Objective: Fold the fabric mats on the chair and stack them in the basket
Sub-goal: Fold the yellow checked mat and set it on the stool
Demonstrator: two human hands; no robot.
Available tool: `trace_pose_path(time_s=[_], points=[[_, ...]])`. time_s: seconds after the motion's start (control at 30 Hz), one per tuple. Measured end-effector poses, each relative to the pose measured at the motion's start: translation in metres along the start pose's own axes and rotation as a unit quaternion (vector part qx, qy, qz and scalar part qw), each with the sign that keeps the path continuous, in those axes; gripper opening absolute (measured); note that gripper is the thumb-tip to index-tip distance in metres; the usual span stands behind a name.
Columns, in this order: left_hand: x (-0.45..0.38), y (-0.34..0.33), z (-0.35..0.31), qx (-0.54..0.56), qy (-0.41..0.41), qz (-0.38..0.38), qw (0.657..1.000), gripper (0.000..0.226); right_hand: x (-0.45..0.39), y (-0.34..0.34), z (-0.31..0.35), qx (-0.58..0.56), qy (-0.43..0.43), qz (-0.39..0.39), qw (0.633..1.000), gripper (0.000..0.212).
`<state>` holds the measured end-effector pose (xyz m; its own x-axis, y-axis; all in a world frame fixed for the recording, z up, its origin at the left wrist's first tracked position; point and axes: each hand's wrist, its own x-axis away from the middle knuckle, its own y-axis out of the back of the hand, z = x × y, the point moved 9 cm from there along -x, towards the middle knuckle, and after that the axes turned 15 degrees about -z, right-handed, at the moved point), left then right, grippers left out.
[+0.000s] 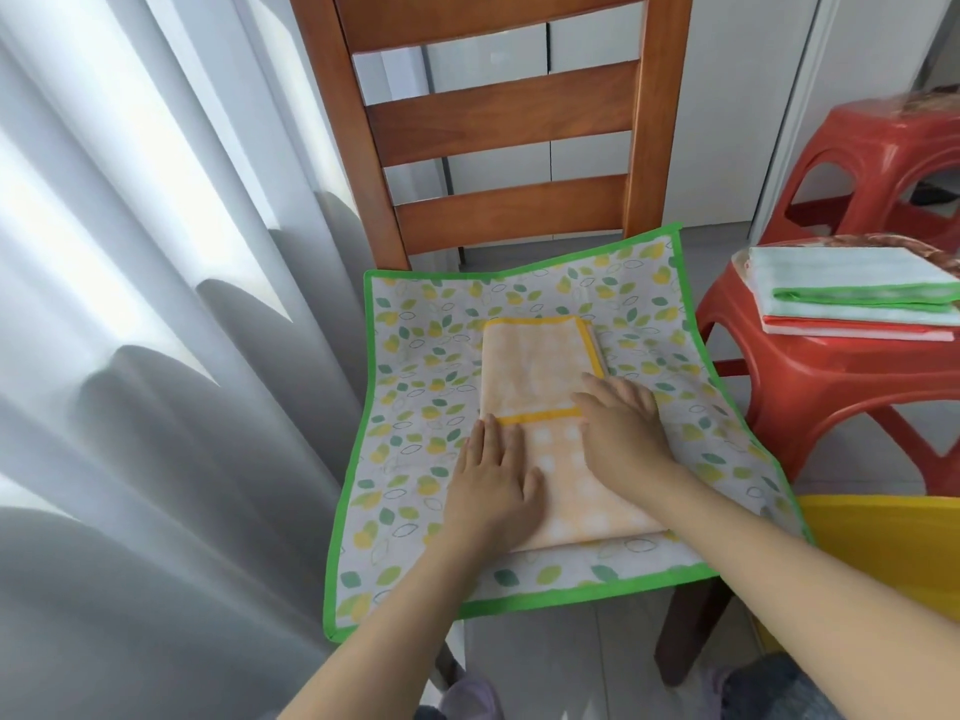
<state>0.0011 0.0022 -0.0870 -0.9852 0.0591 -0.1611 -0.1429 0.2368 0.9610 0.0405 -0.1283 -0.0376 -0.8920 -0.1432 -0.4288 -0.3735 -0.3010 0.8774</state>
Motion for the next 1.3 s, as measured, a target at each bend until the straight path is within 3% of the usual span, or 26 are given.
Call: trace_pose_path(time_s=[0.1, 0.2, 0.47, 0.6, 0.67, 0.73, 0.8, 0.9, 1.1, 1.2, 1.3], points=[[-0.001, -0.001, 0.0, 0.0, -0.001, 0.004, 1.0, 0.072, 0.033, -0.009, 0.025, -0.061, 0.032, 0.084, 0.994, 0.049], [-0.001, 0.0, 0.001, -0.003, -0.001, 0.005, 1.0, 0.069, 0.057, -0.019, 0.019, -0.025, 0.039, 0.136, 0.99, 0.056], [-0.005, 0.006, -0.002, 0.005, -0.008, -0.022, 1.0, 0.063, 0.058, -0.013, -0.014, 0.048, -0.032, 0.169, 0.984, 0.064], [-0.013, 0.029, -0.013, -0.003, -0.071, -0.123, 0.99, 0.039, 0.038, -0.004, -0.009, 0.105, -0.026, 0.137, 0.985, 0.065], [-0.023, 0.036, -0.015, 0.015, -0.081, -0.158, 0.984, 0.031, 0.023, 0.001, -0.008, 0.073, -0.042, 0.121, 0.989, 0.049], [-0.034, 0.037, -0.014, 0.048, -0.06, -0.146, 0.986, 0.024, 0.01, -0.001, -0.006, 0.029, -0.047, 0.113, 0.992, 0.037], [-0.044, 0.036, -0.003, 0.088, 0.0, -0.122, 0.989, 0.018, 0.0, -0.01, -0.007, -0.03, -0.061, 0.113, 0.991, 0.039], [-0.056, 0.032, 0.011, 0.149, 0.085, -0.104, 0.98, 0.012, -0.009, -0.024, -0.018, -0.112, -0.15, 0.129, 0.974, 0.041], [-0.075, 0.026, 0.043, 0.253, 0.254, -0.149, 0.921, 0.008, -0.027, -0.032, -0.05, -0.142, -0.288, 0.061, 0.945, 0.041], [-0.077, 0.023, 0.055, 0.282, 0.314, -0.16, 0.892, 0.019, -0.033, -0.037, -0.07, -0.17, -0.352, 0.015, 0.92, 0.019], [-0.081, 0.018, 0.065, 0.289, 0.342, -0.159, 0.88, 0.019, -0.034, -0.042, -0.081, -0.205, -0.397, -0.006, 0.895, 0.026]])
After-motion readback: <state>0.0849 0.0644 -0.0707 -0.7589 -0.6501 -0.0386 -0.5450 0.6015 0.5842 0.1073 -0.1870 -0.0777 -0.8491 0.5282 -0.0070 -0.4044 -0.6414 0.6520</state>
